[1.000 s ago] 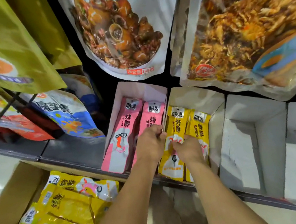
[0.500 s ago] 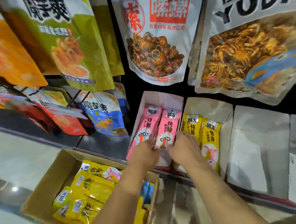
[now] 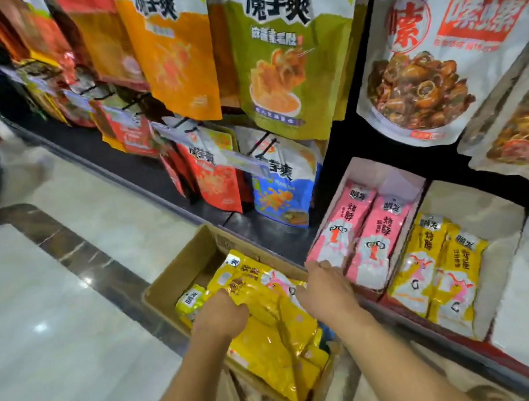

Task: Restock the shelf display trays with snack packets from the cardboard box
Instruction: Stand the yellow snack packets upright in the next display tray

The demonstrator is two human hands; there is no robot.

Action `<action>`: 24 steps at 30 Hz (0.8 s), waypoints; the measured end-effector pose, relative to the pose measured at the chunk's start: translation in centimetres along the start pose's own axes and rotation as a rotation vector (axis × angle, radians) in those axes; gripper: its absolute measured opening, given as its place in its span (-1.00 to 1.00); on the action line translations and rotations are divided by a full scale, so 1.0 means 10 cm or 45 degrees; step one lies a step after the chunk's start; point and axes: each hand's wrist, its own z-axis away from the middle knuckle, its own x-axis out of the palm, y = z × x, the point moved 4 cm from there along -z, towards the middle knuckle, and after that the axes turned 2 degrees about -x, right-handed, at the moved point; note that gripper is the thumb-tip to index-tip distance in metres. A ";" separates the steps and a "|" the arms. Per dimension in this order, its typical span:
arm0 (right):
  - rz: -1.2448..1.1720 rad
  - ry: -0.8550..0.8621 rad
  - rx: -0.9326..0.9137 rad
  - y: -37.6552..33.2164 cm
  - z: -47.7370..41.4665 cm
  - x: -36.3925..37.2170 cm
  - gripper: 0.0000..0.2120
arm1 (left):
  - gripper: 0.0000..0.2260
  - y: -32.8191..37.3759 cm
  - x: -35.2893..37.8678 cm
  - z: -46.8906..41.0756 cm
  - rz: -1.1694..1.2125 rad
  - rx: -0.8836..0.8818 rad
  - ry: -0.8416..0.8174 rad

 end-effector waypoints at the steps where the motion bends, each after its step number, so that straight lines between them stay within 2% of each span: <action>1: 0.021 -0.016 -0.015 -0.05 -0.01 0.07 -0.53 | -0.68 -0.08 0.00 0.00 0.009 -0.037 -0.004; 5: 0.108 -0.046 -0.090 -0.25 -0.08 0.32 -0.58 | -0.53 -0.32 0.10 -0.08 0.068 -0.192 -0.026; 9: 0.175 -0.113 -0.143 -0.38 -0.15 0.55 -0.50 | -0.52 -0.45 0.25 -0.16 0.051 -0.334 0.015; 11: 0.208 -0.149 -0.165 -0.42 -0.20 0.66 -0.46 | -0.50 -0.46 0.32 -0.17 -0.058 -0.351 0.050; 17: 0.372 -0.215 -0.210 -0.42 -0.28 0.92 -0.29 | -0.25 -0.49 0.53 -0.30 -0.281 -0.337 0.102; 24: 0.400 -0.127 -0.155 -0.34 -0.35 1.00 -0.32 | -0.26 -0.47 0.62 -0.33 -0.336 -0.388 0.185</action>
